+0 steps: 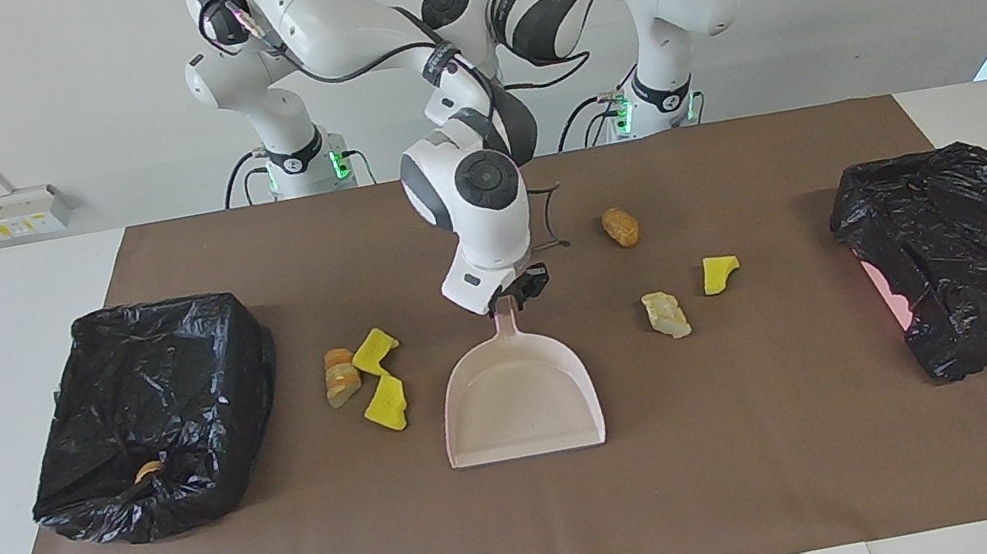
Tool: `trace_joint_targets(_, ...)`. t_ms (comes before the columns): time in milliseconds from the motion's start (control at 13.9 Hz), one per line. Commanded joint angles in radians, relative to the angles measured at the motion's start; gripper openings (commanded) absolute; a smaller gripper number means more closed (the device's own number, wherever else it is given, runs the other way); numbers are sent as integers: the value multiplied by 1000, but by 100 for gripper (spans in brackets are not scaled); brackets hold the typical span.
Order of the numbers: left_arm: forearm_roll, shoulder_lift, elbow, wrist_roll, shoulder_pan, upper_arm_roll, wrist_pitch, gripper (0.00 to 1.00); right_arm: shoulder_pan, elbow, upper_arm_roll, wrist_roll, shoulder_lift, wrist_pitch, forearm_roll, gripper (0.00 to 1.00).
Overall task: Sweep and dump trash in bin
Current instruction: 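Lift the dustpan with the right gripper while the left gripper lifts the brush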
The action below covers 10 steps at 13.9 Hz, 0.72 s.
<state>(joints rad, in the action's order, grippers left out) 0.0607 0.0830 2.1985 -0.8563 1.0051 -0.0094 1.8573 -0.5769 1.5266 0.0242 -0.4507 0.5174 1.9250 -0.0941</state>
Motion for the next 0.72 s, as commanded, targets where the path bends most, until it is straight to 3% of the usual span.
trace_joint_targets(0,-25,55,15,54,-100,-4,-81,0,14,24,-4,61,-24,2,-9,0)
trace_joint_targets(216,-77,73,23,107,-224,-4,-113,0,25,21,-3,152,-39,0,-16,0)
trace_joint_targets(505,-142,67,10,250,-409,-4,-83,0,100,30,-1,483,-126,-68,-21,0)
trace_joint_targets(649,-148,57,-6,344,-520,-4,-24,0,107,88,0,672,-193,-109,-19,0)
